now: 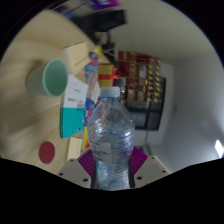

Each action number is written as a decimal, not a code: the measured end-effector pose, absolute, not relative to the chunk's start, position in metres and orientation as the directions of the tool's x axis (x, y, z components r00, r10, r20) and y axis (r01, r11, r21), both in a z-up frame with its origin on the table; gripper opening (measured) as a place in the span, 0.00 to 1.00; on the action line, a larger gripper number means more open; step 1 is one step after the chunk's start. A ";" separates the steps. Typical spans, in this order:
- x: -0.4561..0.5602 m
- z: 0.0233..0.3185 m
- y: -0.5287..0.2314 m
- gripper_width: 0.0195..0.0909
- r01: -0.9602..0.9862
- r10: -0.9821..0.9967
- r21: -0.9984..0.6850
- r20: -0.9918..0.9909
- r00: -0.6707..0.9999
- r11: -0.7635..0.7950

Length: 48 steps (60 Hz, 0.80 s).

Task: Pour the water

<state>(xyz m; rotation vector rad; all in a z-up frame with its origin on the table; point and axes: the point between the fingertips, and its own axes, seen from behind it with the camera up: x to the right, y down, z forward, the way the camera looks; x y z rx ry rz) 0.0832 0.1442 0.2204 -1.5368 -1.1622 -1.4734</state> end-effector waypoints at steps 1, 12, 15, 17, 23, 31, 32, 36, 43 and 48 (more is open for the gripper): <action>0.079 0.216 0.151 0.32 0.928 0.152 0.151 0.983 -0.104 -0.340; 0.056 0.222 0.174 0.33 0.779 0.261 0.578 0.812 -0.522 -0.242; 0.052 0.224 0.173 0.33 0.751 0.285 0.622 0.778 -0.560 -0.224; 0.048 0.222 0.179 0.33 0.730 0.302 0.651 0.753 -0.584 -0.209; 0.038 0.213 0.183 0.33 0.695 0.329 0.699 0.705 -0.628 -0.170; 0.038 0.207 0.185 0.33 0.716 0.349 0.676 0.722 -0.598 -0.171; 0.039 0.207 0.186 0.33 0.728 0.346 0.662 0.734 -0.584 -0.178; 0.049 0.220 0.189 0.33 0.805 0.313 0.544 0.827 -0.467 -0.237; 0.076 0.247 0.183 0.33 0.911 0.136 -0.048 0.984 0.113 -0.410; 0.083 0.236 0.179 0.33 0.682 -0.061 -0.610 0.762 0.645 -0.403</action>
